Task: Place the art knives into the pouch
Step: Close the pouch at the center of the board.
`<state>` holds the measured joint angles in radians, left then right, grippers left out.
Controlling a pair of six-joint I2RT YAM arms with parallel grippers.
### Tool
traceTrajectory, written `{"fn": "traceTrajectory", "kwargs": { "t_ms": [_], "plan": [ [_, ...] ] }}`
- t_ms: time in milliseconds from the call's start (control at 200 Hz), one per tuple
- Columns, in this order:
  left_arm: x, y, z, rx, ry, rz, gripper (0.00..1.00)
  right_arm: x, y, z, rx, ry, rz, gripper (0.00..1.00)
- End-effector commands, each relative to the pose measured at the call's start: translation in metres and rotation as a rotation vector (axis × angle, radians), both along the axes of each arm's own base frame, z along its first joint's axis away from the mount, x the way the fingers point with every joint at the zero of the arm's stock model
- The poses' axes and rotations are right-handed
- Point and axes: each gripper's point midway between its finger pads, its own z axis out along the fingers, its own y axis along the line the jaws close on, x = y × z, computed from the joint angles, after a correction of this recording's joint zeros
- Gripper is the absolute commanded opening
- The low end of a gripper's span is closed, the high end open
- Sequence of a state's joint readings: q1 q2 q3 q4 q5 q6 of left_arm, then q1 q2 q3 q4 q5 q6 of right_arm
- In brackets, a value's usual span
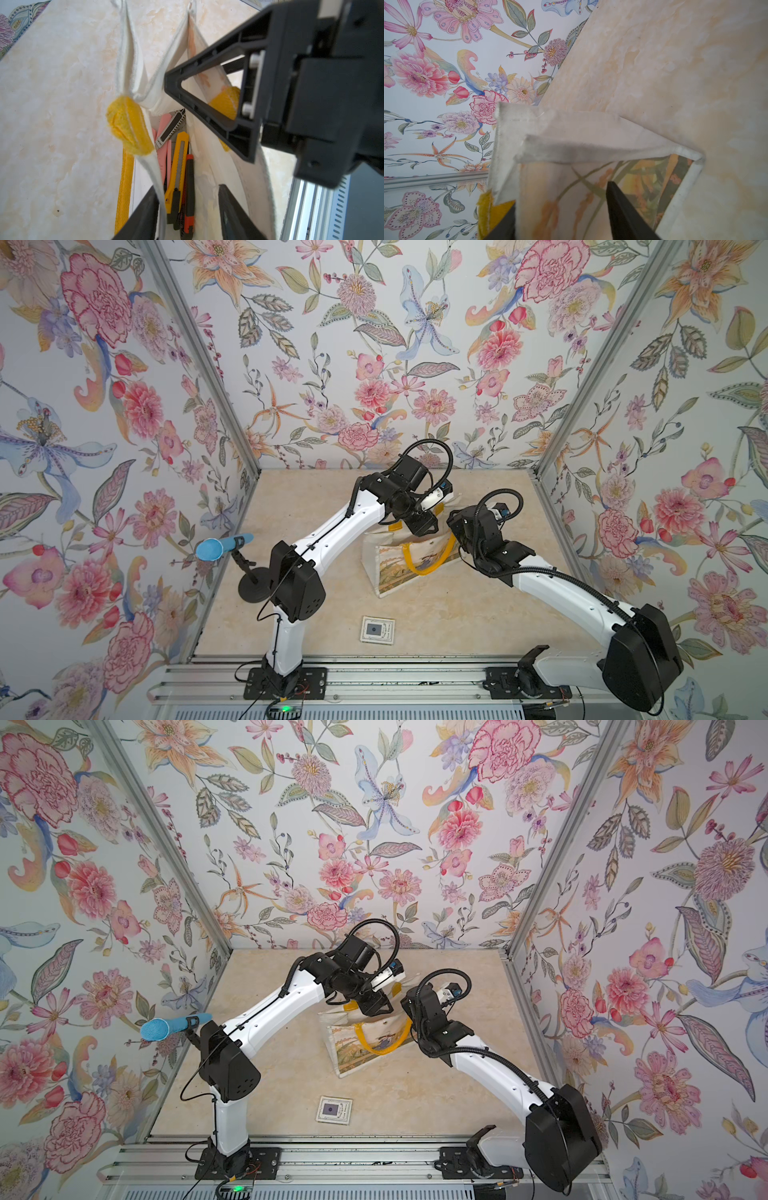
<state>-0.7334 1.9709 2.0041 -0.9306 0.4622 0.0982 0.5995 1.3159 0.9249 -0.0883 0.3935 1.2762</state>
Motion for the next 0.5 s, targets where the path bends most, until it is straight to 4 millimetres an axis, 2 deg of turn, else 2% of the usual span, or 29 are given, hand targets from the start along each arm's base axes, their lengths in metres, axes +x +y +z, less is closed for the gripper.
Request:
{"fn": "traceTrajectory", "kwargs": {
  "t_ms": [0, 115, 225, 385, 495],
  "plan": [
    [-0.013, 0.010, 0.026, -0.039, -0.029, -0.017, 0.51, 0.008, 0.000, 0.007, 0.015, -0.009, -0.022, 0.54],
    [-0.004, 0.020, 0.034, -0.084, -0.013, 0.013, 0.53, 0.010, 0.005, 0.004, 0.011, 0.003, -0.007, 0.53],
    [-0.011, 0.020, 0.036, -0.109, 0.021, -0.017, 0.57, 0.012, 0.007, 0.001, 0.008, 0.013, -0.002, 0.53],
    [-0.020, 0.022, 0.015, -0.093, 0.081, -0.037, 0.63, 0.014, 0.008, -0.001, 0.003, 0.020, 0.001, 0.53],
    [-0.016, 0.026, 0.003, -0.054, 0.074, -0.011, 0.68, 0.016, 0.008, -0.003, 0.001, 0.024, 0.005, 0.54]
  ]
}}
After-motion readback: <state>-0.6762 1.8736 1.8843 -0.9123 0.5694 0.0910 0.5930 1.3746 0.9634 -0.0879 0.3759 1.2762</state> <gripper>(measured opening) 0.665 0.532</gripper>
